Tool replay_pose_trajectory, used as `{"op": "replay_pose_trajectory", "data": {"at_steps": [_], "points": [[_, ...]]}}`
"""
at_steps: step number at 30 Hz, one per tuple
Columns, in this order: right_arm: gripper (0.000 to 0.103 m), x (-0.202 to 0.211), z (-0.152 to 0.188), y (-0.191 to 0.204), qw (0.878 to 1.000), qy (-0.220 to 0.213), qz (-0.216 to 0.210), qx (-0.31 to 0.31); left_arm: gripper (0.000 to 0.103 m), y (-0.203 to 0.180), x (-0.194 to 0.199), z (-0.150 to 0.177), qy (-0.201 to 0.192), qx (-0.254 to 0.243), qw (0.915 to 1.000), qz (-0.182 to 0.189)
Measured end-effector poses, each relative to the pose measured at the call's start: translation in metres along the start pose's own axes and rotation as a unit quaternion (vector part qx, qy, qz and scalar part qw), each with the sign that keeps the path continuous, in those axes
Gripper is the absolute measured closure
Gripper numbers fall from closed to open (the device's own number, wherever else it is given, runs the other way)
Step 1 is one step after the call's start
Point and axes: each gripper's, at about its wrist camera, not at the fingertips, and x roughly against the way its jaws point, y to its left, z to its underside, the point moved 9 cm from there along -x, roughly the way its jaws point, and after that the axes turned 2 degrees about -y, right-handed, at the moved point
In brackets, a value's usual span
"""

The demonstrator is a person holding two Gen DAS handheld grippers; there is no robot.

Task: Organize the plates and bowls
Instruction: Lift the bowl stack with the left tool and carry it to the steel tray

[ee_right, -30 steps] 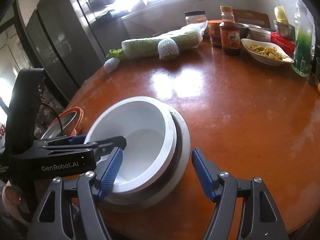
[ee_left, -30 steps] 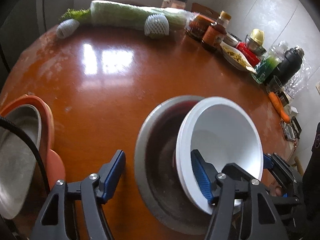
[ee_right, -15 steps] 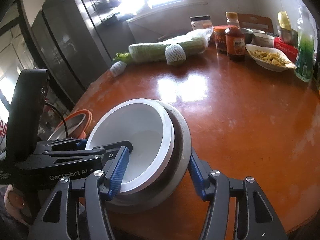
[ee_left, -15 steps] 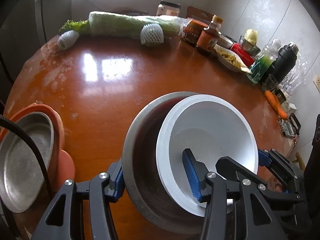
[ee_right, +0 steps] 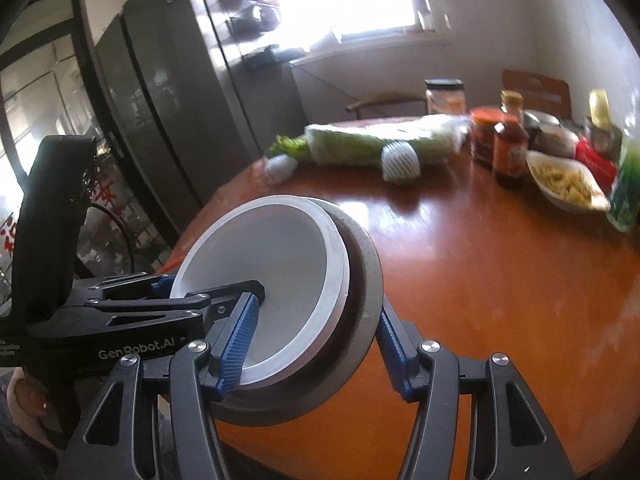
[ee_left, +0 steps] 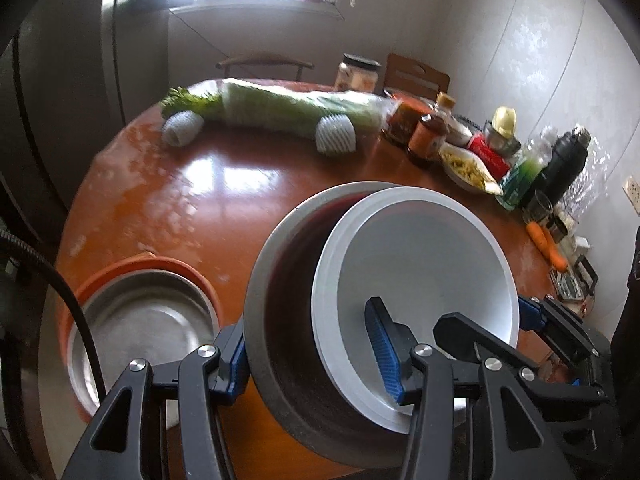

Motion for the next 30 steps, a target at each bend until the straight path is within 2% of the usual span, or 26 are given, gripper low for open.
{"op": "replay_pose_trajectory", "data": {"at_steps": [10,19,25,30], "points": [[0.042,-0.015,-0.028,0.058,0.999,-0.005,-0.034,0.032,0.051,0.055,0.042,-0.012,-0.031,0.022,0.9987,-0.034],[0.042,-0.043,-0.034,0.122,0.995,0.013,-0.074,0.071,0.051,0.117,0.071,-0.006,-0.045,0.058,0.9946,-0.073],[0.042,-0.055,-0.035,0.148,0.992,0.022,-0.091,0.084,0.051,0.137,0.081,-0.002,-0.050,0.067,0.9928,-0.086],[0.042,-0.061,-0.036,0.154,0.991,0.027,-0.096,0.087,0.051,0.144,0.080,0.003,-0.047,0.074,0.9925,-0.086]]}}
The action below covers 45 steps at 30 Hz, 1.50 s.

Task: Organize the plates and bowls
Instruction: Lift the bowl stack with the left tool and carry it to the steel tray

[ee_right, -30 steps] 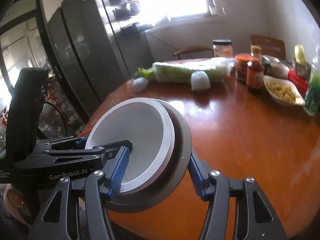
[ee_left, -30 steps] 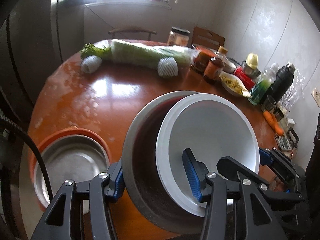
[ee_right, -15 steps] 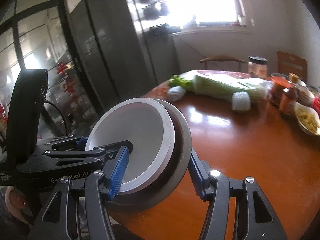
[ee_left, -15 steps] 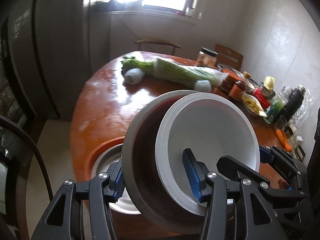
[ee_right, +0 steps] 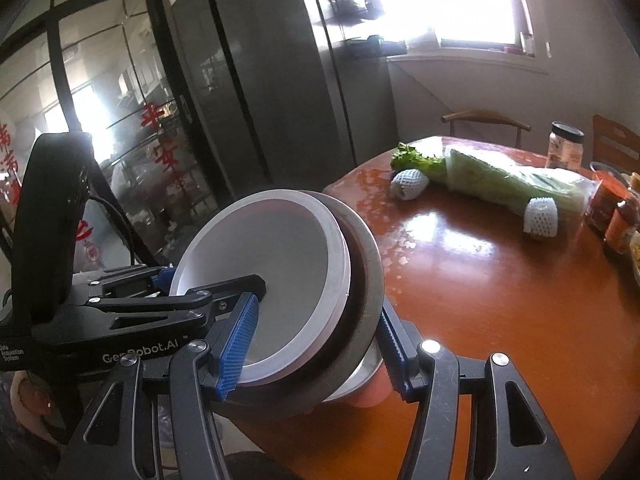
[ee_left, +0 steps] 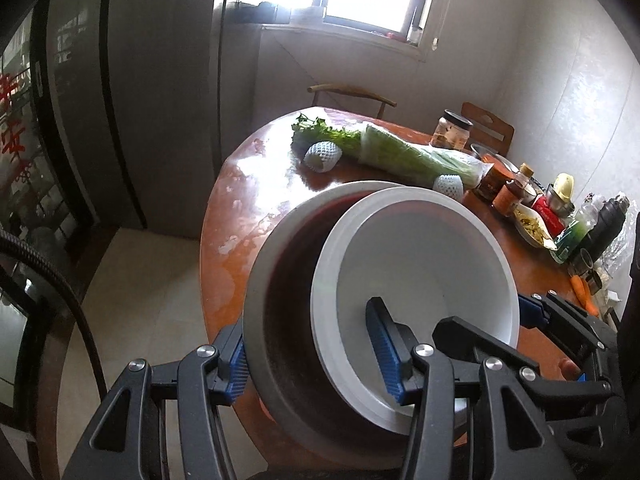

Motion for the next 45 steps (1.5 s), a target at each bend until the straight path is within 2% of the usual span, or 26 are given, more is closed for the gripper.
{"op": "replay_pose_trajectory", "data": {"at_steps": [27,32,45], "points": [[0.042,-0.050,0.035,-0.016,0.998,0.067,-0.002,-0.021,0.051,0.016,-0.063,0.030,0.059,0.019,0.9980,0.003],[0.042,-0.056,0.040,-0.018,0.997,0.076,0.002,-0.023,0.051,0.018,-0.068,0.031,0.058,0.013,0.9982,-0.007],[0.042,-0.058,0.041,-0.019,0.997,0.077,0.003,-0.022,0.051,0.018,-0.068,0.033,0.057,0.014,0.9983,-0.006]]}}
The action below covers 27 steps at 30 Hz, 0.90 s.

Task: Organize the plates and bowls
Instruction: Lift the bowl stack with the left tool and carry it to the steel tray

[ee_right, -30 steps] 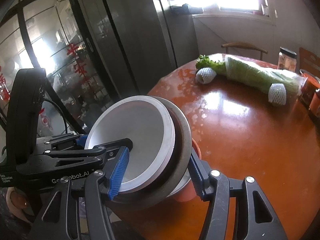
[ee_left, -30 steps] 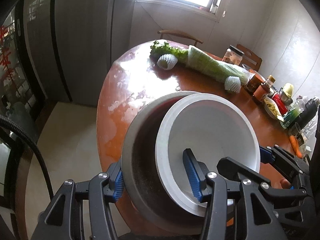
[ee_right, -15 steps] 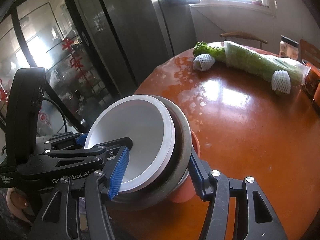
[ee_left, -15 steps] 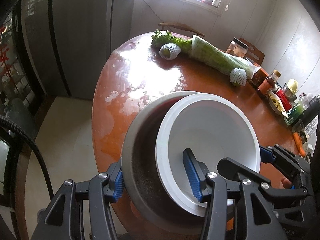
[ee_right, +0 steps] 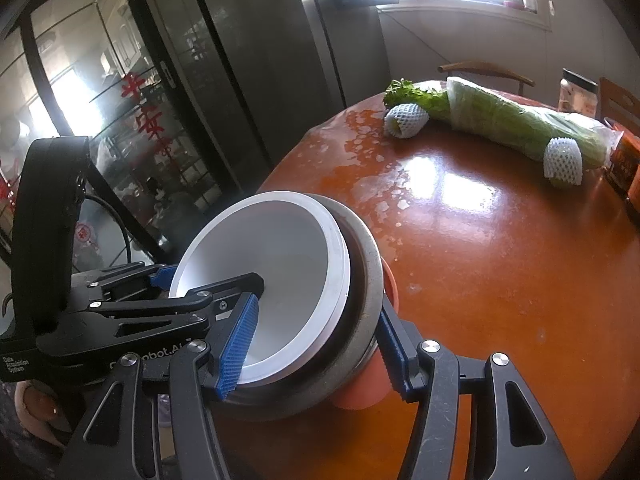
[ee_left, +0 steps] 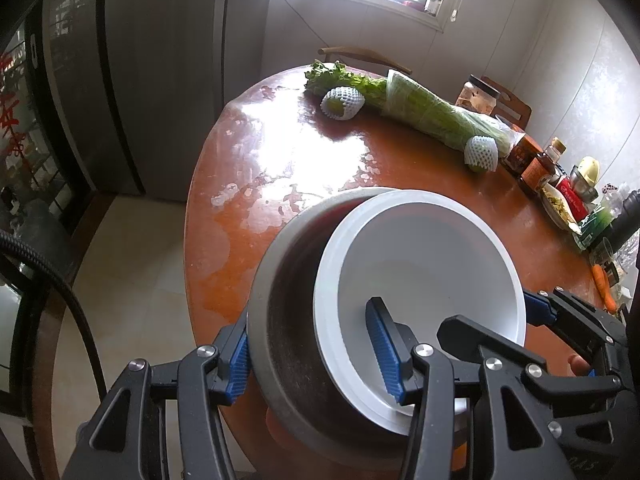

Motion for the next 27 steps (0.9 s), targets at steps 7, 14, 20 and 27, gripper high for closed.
{"op": "replay_pose_trajectory", "data": {"at_steps": [7,14,20,27], "points": [[0.042,-0.0039,0.0009,0.0000,1.000,0.002,-0.002,-0.001,0.050,0.0018,-0.0004,0.0008,-0.002,0.002,1.0000,0.000],[0.042,-0.0058,0.0000,-0.0019,1.000,0.003,-0.003,-0.002,0.050,0.0025,-0.0005,0.0013,-0.003,0.004,1.0000,0.000],[0.042,-0.0060,-0.0003,-0.0038,1.000,0.002,-0.002,-0.003,0.047,0.0033,0.0001,0.0009,-0.007,0.002,0.9999,-0.008],[0.042,-0.0045,-0.0017,-0.0038,1.000,-0.001,-0.003,-0.006,0.046,0.0031,0.0002,-0.0025,-0.011,-0.002,0.9999,-0.013]]}}
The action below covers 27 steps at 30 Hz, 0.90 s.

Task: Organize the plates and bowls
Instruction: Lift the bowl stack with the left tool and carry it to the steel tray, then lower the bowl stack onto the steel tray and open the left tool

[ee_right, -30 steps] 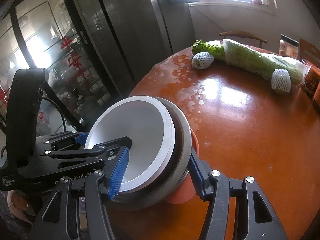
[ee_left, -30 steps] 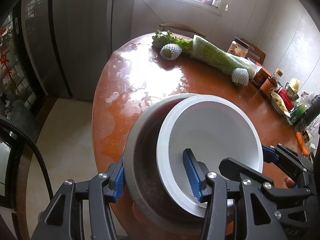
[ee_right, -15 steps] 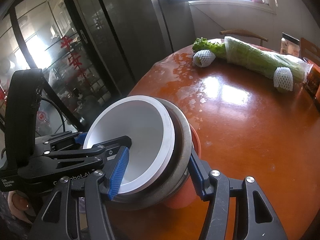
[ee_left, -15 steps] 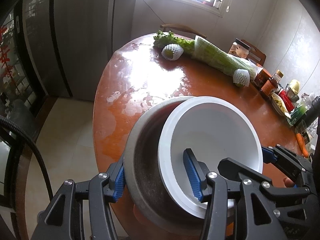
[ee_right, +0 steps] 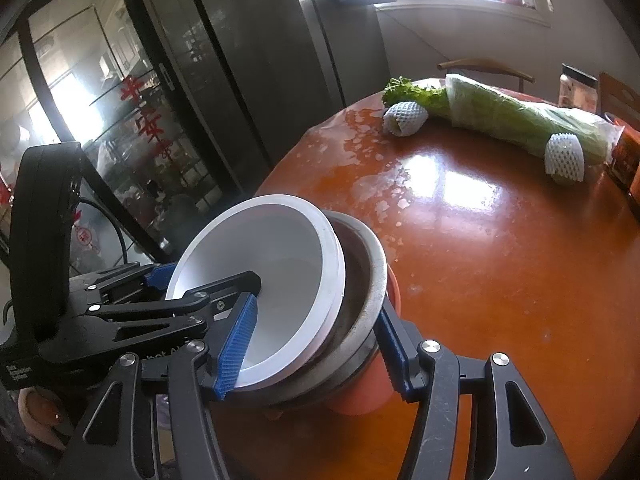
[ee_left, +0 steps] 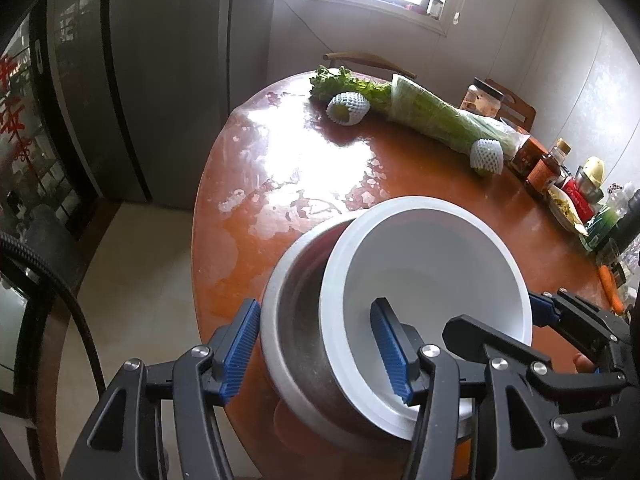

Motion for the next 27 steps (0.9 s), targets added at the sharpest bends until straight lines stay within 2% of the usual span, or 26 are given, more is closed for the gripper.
{"op": "replay_pose_trajectory", "data": {"at_steps": [27], "points": [[0.040,0.0020,0.0008,0.0000,1.000,0.000,0.012,0.003,0.045,0.0097,0.0047,-0.0013,-0.012,0.014,0.9998,0.011]]}}
